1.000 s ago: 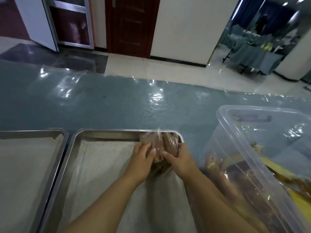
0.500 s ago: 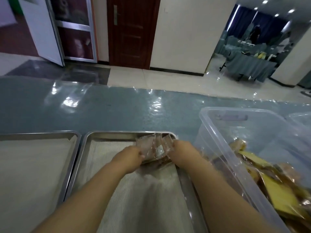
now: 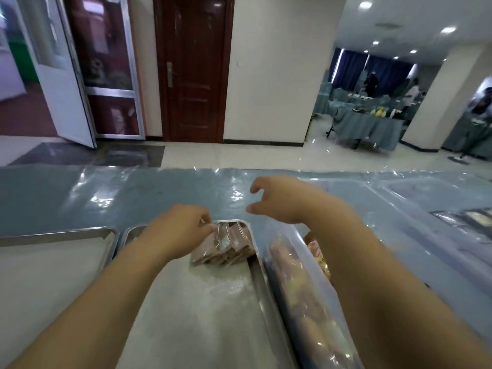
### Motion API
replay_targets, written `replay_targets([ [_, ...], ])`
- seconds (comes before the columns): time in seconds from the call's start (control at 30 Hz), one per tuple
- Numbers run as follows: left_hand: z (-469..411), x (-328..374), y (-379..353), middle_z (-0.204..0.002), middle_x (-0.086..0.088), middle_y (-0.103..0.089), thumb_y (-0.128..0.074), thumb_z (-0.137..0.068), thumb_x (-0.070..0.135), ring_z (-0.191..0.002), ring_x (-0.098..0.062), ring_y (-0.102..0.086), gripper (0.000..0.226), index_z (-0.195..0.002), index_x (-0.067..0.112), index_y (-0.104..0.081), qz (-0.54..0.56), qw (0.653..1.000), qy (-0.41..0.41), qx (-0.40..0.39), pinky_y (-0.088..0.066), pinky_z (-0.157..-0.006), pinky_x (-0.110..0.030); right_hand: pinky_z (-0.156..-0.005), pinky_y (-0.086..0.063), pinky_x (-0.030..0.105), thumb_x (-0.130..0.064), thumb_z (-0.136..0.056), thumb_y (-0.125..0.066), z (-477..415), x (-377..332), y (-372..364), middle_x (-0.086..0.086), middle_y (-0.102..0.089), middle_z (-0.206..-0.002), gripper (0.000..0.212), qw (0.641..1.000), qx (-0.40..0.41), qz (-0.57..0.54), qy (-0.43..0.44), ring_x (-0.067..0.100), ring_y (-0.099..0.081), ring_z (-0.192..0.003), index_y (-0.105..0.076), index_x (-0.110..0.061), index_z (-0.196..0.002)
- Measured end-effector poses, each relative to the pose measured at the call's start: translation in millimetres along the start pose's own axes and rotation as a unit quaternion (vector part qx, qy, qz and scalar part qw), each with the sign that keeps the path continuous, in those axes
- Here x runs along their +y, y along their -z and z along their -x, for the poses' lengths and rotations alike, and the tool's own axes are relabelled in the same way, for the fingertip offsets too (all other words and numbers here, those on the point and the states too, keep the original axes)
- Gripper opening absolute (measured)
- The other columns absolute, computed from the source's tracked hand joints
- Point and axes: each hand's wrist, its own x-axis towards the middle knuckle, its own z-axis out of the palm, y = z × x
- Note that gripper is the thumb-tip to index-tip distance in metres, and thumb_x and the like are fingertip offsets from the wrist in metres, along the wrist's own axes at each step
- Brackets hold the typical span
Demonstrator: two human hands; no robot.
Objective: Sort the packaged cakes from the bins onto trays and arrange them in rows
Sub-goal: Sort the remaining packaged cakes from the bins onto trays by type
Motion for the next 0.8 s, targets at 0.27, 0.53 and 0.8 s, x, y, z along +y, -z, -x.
replay_targets([
  [0.27,20.8,99.1,-2.3,-0.093,0.014,-0.062,-0.051,-0.09,0.051,-0.082,-0.004,-0.057,0.021,-0.1,0.035,-0.06,0.009,0.998,-0.051,0.031,-0.052,-0.076,-0.031,-0.082,-0.047,0.03,-0.048,-0.089,-0.057,64.6,85.8,24.9,-0.007,-0.06,-0.112,0.043,0.999,0.019,-0.001,0.027,0.012,-0.057,-0.094,-0.049,-0.029,-0.126],
  [0.53,1.0,195.7,-54.7,-0.096,0.01,-0.062,-0.05,-0.091,0.048,-0.083,-0.008,-0.056,0.022,-0.102,0.032,-0.059,-0.053,0.994,-0.085,0.035,-0.05,-0.072,-0.03,-0.077,-0.041,0.029,-0.048,-0.089,-0.058,85.2,215.0,0.7,-0.002,-0.06,-0.118,0.045,0.992,-0.096,0.075,0.014,0.015,-0.052,-0.095,-0.049,-0.026,-0.127],
  [0.8,-28.5,227.0,-123.4,-0.101,0.0,-0.062,-0.051,-0.091,0.04,-0.09,-0.024,-0.06,0.019,-0.102,0.027,-0.058,-0.19,0.974,-0.057,-0.108,-0.052,-0.079,-0.04,-0.081,-0.046,0.032,-0.047,-0.086,-0.06,56.7,278.5,-37.0,0.003,-0.06,-0.116,0.047,0.979,-0.145,0.144,0.017,0.023,-0.056,-0.101,-0.052,-0.018,-0.123],
])
